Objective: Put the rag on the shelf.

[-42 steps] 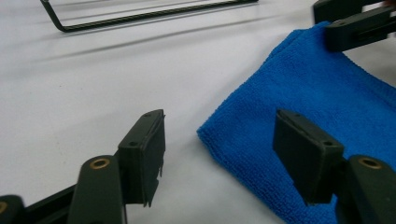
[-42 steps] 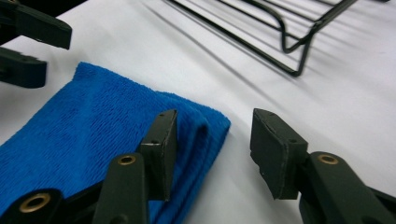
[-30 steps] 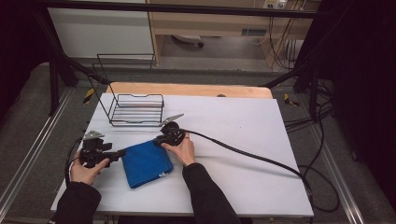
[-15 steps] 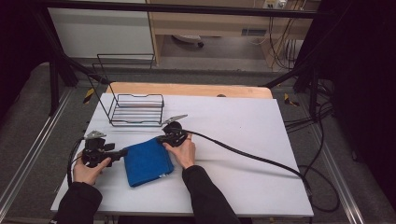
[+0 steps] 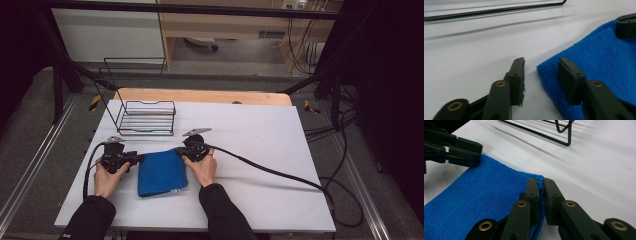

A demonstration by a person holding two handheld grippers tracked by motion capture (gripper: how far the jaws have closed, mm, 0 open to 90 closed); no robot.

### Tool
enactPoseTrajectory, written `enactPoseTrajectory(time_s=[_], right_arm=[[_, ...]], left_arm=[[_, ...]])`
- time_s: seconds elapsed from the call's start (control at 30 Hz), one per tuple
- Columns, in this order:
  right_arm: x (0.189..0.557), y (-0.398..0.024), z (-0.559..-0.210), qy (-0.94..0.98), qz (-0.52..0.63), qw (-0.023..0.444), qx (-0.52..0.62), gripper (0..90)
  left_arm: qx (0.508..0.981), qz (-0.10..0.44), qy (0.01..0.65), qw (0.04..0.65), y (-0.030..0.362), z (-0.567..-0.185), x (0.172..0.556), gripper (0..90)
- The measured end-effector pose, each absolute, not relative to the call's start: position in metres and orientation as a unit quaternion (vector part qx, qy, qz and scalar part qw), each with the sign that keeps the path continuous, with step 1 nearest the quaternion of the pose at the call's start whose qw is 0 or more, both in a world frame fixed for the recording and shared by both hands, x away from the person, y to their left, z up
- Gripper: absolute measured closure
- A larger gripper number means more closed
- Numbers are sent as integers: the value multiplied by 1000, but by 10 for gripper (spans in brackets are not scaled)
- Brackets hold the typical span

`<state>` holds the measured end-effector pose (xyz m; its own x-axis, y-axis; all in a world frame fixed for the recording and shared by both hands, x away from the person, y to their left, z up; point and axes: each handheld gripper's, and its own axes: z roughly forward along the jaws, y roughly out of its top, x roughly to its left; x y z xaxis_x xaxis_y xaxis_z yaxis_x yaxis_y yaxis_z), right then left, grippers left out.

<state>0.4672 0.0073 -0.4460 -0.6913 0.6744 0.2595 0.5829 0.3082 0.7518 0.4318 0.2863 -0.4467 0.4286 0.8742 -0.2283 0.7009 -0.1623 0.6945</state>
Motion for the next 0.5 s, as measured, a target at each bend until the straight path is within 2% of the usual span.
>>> enactPoseTrajectory(time_s=[0.27,0.5], right_arm=[[472,7,-449,817,442,54,366,818],[477,6,-452,824,437,51,358,798]], left_arm=[[755,95,523,382,284,-449,433,759],[762,100,517,377,281,-449,431,795]])
